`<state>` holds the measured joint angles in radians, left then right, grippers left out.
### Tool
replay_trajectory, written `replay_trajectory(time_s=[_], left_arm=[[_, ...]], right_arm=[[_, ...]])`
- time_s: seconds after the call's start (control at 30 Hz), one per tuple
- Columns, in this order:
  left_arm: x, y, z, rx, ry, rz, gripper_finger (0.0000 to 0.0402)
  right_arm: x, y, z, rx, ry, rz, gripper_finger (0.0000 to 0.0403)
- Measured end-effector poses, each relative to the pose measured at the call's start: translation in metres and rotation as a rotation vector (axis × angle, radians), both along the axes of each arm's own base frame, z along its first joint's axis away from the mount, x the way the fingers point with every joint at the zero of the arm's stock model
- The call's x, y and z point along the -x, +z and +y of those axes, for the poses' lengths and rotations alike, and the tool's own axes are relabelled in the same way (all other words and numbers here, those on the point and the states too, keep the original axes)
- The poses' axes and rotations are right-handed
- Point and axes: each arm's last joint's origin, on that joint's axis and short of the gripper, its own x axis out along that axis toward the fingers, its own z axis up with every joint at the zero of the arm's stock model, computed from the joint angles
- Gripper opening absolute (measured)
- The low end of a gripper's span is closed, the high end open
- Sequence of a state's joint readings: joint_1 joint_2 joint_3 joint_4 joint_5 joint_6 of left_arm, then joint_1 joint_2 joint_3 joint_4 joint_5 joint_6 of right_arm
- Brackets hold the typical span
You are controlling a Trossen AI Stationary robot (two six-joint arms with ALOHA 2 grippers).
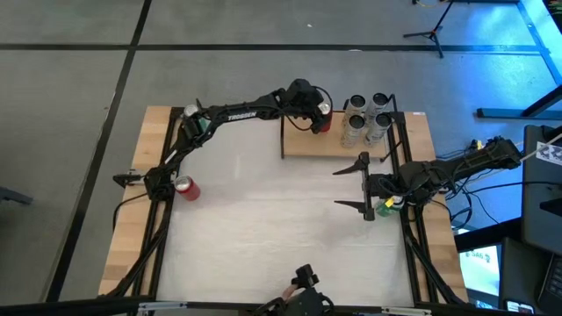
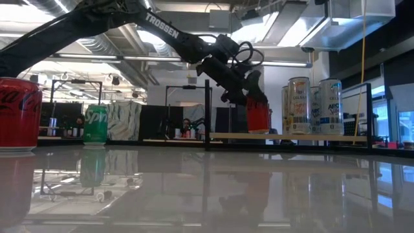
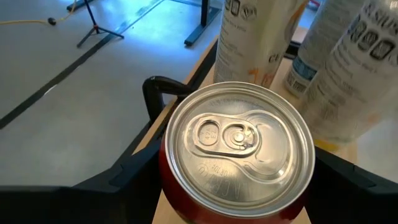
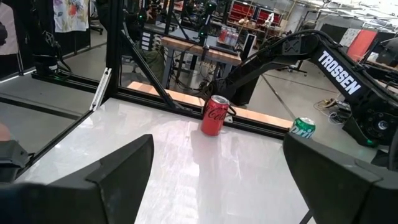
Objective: Place canned beverage on shelf
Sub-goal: Put the right red soda can on the shelf
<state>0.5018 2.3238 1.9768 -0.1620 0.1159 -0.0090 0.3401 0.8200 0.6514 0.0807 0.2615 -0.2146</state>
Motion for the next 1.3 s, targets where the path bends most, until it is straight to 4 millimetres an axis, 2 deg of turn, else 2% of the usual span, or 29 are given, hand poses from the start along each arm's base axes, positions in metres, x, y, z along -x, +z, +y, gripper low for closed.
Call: replay_trajectory(time_s=[0.13, 0.53, 0.87, 1.3], left_arm=[[0.000, -0.006, 0.000, -0.055, -0.002, 0.003, 0.0289], [-0.002, -0.006, -0.004, -0.044, -0.034, -0.016, 0.0290], [-0.007, -0.002, -0.010, -0.071, -0.026, -0.029, 0.0337], [-0.011, 0.000, -0.016, -0.084, -0.040, -0.056, 0.0342]], right_arm=[[0.000, 0.000, 0.000, 0.000, 0.000, 0.000, 0.0353], [0.000, 0.000, 0.000, 0.001, 0.000, 0.003, 0.0353], [0.000, 0.000, 0.000, 0.001, 0.000, 0.003, 0.0353], [0.000, -0.002, 0.000, 0.007, 0.000, 0.020, 0.0353]])
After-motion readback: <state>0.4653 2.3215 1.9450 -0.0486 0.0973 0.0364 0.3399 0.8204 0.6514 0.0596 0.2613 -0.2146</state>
